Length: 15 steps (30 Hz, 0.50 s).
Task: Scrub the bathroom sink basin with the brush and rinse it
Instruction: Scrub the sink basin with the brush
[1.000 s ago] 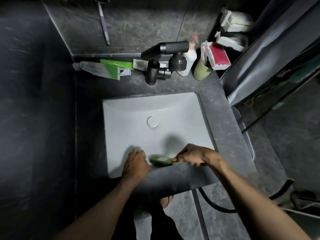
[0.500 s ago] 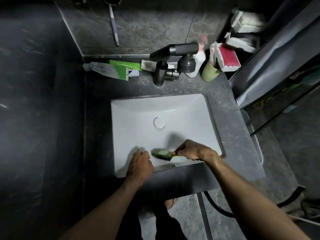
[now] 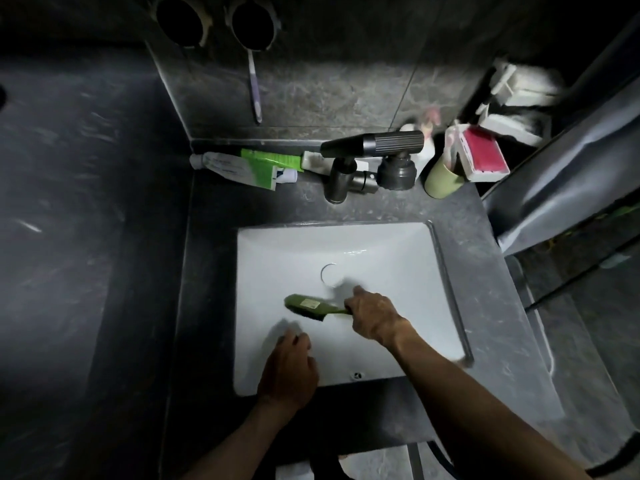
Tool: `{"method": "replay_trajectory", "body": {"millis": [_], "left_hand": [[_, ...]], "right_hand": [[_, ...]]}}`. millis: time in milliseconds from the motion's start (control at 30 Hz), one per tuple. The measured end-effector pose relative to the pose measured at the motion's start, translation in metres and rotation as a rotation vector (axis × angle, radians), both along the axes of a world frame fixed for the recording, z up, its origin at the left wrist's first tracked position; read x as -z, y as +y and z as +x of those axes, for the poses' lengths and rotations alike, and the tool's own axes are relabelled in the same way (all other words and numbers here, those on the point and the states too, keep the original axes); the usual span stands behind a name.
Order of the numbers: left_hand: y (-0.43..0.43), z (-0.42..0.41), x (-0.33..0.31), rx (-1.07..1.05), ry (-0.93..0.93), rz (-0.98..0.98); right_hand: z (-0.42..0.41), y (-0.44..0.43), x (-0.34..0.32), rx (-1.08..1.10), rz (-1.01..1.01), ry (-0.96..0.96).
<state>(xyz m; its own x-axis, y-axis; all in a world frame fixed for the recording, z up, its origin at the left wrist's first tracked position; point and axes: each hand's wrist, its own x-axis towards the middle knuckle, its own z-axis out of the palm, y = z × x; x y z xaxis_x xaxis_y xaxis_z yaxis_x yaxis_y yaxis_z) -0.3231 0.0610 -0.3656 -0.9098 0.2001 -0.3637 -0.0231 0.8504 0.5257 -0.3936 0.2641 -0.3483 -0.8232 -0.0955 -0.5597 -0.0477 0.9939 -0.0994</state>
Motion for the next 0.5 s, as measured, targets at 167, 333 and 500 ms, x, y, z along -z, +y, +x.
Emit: {"method": "replay_trajectory", "body": {"millis": [167,333,500], "left_hand": [[0.003,-0.002,0.002,0.015,0.037,-0.064],[0.004,0.000,0.009,0.019,0.048,-0.085],[0.006,0.000,0.012,0.024,0.056,-0.110]], "right_hand": [[-0.023,-0.013,0.028,-0.025,-0.123,0.013],[-0.029,-0.011,0.059,-0.008,-0.113,0.003],[-0.038,-0.010,0.081,0.027,-0.095,-0.101]]}}
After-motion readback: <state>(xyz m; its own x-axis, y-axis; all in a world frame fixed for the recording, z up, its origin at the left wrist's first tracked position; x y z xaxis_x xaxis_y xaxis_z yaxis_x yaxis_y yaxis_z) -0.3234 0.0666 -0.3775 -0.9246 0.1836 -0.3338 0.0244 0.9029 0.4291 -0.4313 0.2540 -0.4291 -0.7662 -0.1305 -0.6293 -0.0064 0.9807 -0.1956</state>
